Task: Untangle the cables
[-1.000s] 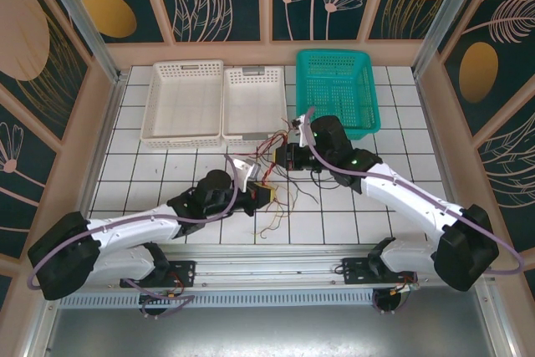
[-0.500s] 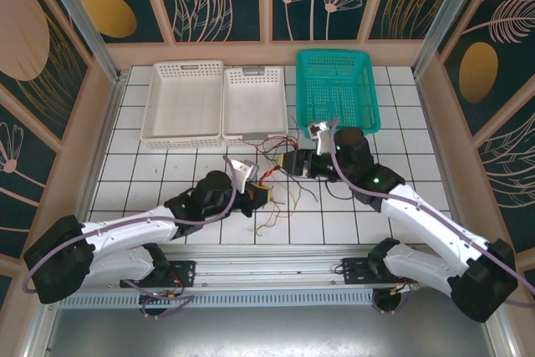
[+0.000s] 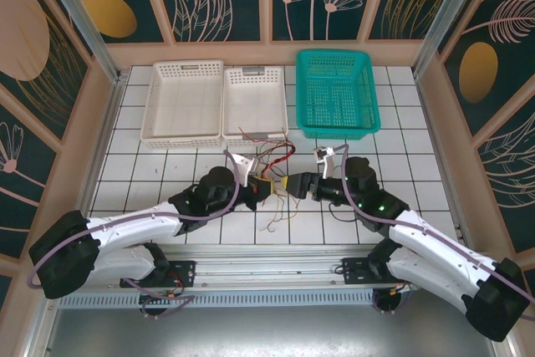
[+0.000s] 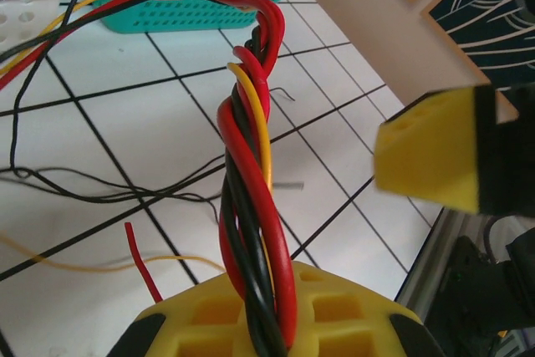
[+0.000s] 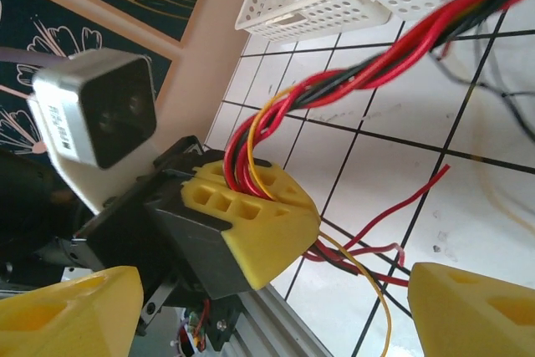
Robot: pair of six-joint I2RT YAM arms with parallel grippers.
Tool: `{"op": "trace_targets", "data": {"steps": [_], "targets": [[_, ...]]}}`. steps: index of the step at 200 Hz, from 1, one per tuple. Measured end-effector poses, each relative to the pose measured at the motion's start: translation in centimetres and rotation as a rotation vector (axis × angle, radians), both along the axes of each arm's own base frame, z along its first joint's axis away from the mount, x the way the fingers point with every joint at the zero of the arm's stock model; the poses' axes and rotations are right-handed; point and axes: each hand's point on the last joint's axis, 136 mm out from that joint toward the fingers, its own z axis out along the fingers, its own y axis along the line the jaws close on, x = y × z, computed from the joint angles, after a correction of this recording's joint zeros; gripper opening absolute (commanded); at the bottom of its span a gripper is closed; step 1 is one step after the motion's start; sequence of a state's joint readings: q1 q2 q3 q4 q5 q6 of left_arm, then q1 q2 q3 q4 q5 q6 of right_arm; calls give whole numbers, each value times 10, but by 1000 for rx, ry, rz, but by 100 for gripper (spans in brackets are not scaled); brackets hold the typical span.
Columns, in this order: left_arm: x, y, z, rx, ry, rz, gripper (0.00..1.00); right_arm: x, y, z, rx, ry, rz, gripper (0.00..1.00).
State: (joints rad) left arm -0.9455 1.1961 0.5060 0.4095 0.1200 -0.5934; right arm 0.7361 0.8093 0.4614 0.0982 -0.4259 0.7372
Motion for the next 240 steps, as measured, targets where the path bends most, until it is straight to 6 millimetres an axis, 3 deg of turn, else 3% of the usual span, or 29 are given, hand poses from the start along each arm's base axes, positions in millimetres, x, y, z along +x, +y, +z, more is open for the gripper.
{"op": "trace_targets", "data": {"steps": [88, 131, 143, 180, 211, 230, 240], "targets": [[-3, -15, 10, -55, 17, -55, 0, 39, 21, -1, 70, 29, -105, 84], [-8, -19, 12, -70, 29, -87, 0, 56, 36, -2, 97, 67, -119, 78], [-10, -20, 12, -77, 34, -98, 0, 59, 38, 2, 108, 68, -124, 71], [-13, -24, 14, -96, 39, -123, 0, 69, 42, 27, 149, 29, -137, 33], [-15, -26, 18, -112, 32, -139, 0, 73, 40, 28, 148, 21, -153, 0], [-15, -26, 19, -112, 34, -143, 0, 74, 40, 30, 156, 29, -157, 0], [-16, -26, 20, -115, 31, -144, 11, 75, 39, 29, 157, 34, -161, 0]]}}
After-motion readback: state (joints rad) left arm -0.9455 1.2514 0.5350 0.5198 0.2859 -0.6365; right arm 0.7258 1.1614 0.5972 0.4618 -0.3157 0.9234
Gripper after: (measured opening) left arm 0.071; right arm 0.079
